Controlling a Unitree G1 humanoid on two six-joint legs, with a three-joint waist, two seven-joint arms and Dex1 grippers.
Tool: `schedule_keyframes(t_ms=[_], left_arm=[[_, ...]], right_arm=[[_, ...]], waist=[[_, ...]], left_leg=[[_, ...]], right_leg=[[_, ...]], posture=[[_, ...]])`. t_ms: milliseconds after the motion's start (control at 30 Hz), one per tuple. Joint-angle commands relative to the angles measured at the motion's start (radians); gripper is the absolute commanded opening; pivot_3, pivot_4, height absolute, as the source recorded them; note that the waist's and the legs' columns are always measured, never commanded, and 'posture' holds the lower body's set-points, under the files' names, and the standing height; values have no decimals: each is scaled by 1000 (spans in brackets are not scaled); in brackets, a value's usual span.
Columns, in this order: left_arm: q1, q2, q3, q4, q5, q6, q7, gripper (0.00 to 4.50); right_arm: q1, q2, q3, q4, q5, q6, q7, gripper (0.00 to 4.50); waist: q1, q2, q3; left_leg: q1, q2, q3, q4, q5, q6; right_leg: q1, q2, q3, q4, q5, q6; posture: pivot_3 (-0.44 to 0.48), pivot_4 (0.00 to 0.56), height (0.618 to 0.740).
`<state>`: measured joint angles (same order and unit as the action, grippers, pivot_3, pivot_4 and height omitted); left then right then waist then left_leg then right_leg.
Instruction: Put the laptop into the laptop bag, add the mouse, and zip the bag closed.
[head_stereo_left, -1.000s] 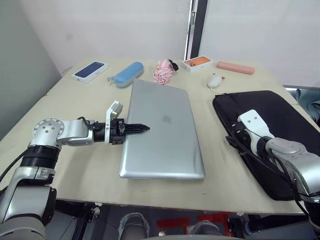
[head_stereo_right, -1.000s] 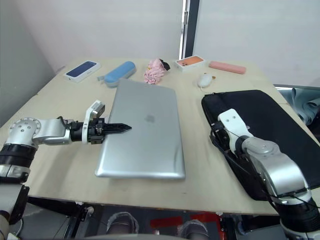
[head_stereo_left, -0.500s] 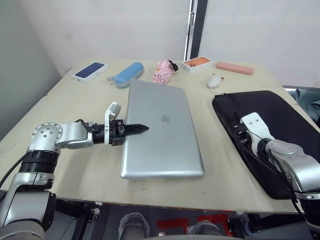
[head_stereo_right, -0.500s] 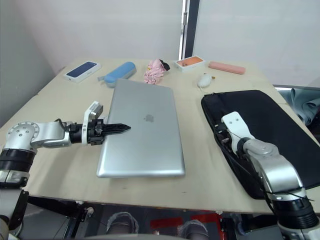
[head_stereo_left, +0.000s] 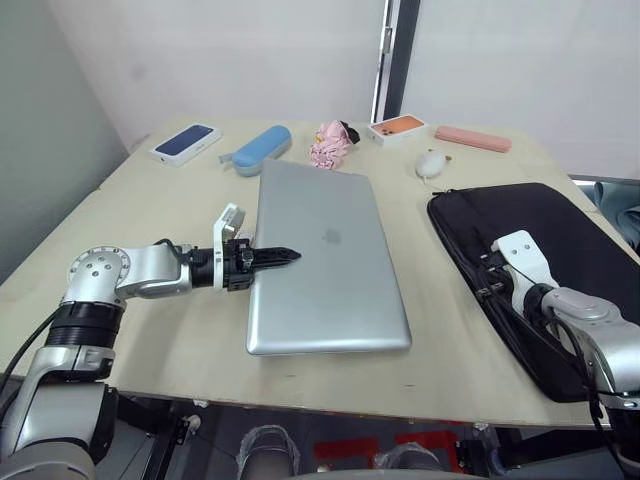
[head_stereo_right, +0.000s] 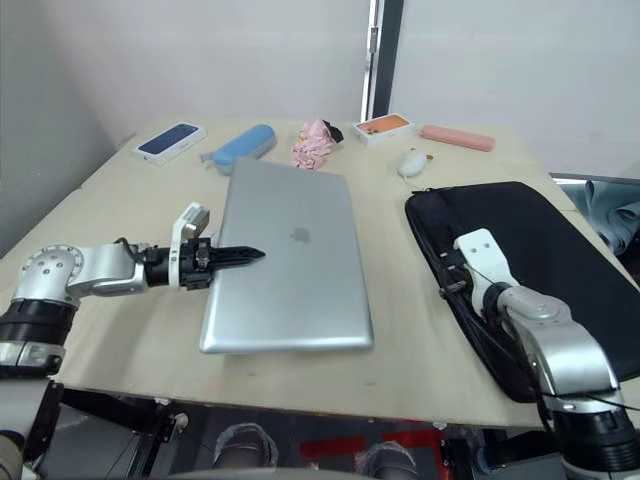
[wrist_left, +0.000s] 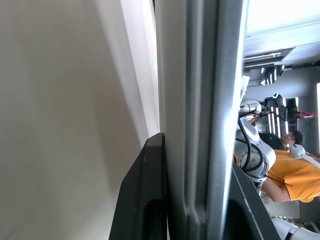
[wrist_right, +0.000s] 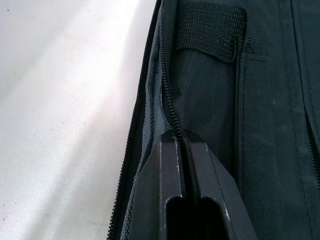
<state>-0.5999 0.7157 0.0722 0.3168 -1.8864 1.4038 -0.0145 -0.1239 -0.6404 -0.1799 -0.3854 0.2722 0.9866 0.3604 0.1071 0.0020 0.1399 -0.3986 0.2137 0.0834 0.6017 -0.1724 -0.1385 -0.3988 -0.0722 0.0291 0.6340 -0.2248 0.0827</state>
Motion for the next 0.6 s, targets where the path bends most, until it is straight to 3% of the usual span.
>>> schedule_keyframes(t_ms=[33, 267, 600], left_arm=[[-32, -58, 65, -28, -86, -23, -5, 379], [-37, -253, 115, -36, -86, -72, 104, 379], [-70, -485, 229, 3, -86, -59, 280, 379]], right_arm=[[-69, 86, -139, -60, 95, 130, -36, 11], [-210, 96, -317, -199, 239, 401, -24, 11], [-340, 66, -362, -225, 297, 555, -14, 11]], waist=[[-2, 0, 0], [-3, 1, 0], [-6, 1, 0]], left_leg=[[0, 0, 0, 0, 0, 0], [-1, 0, 0, 3, 1, 1], [-1, -1, 0, 4, 2, 2]], right_leg=[[0, 0, 0, 0, 0, 0], [-1, 0, 0, 4, 0, 0], [-1, 0, 1, 5, 0, 0]], posture=[[0, 150, 740], [0, 150, 740], [0, 150, 740]])
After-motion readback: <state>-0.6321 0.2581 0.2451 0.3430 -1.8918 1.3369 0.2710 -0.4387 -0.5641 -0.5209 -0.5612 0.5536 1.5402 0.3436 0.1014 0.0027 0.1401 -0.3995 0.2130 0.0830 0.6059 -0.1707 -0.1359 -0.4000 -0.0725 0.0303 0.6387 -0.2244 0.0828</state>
